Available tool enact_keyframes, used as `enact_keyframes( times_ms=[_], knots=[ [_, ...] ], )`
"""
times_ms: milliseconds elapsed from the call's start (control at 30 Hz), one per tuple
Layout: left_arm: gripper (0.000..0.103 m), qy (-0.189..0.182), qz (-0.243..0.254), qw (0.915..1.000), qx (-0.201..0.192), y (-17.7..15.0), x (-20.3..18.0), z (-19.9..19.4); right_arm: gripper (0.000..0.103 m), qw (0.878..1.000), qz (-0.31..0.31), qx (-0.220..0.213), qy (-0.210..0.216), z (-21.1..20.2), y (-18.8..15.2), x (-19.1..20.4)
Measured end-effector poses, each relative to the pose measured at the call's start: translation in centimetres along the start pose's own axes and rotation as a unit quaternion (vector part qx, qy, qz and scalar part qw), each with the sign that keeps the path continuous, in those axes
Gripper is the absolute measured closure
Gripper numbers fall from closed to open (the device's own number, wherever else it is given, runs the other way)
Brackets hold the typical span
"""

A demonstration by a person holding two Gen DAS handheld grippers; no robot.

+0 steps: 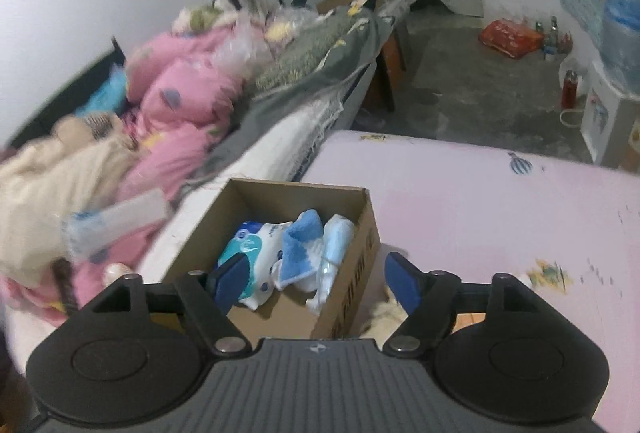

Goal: Organize soft objects
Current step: 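Grasp the pink plastic-wrapped roll with the left gripper while the right gripper reaches toward the orange-striped towel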

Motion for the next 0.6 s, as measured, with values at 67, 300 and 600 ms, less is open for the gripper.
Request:
enact_keyframes(
  times_ms=[67, 300, 600],
  knots=[
    [0.034, -0.009, 0.018, 0.9998, 0.008, -0.2, -1.4, 0.3, 0.05, 1.0, 0.023, -0.006, 0.014, -1.9, -0.9, -1.4],
    [0.027, -0.038, 0.09, 0.9941, 0.048, -1.5, -6.7, 2.4, 0.05, 0.988, 0.125, -0.014, 0.089, -6.8, -5.3, -6.0],
    [0.014, -0.032, 0.207, 0.968, 0.138, -3.6, -11.7, 7.4, 0.049, 0.971, 0.204, 0.003, 0.129, -7.0, -9.2, -11.5]
  ],
)
Point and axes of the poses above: each gripper's, at about its wrist camera, not at the fingertips, and z roughly the way its jaws point, x to its left, y to its top, the point moved 9 cm from there along z, roughly the way its jaws point, and after that the axes turned 9 degrees about -y, right-handed, at the moved point
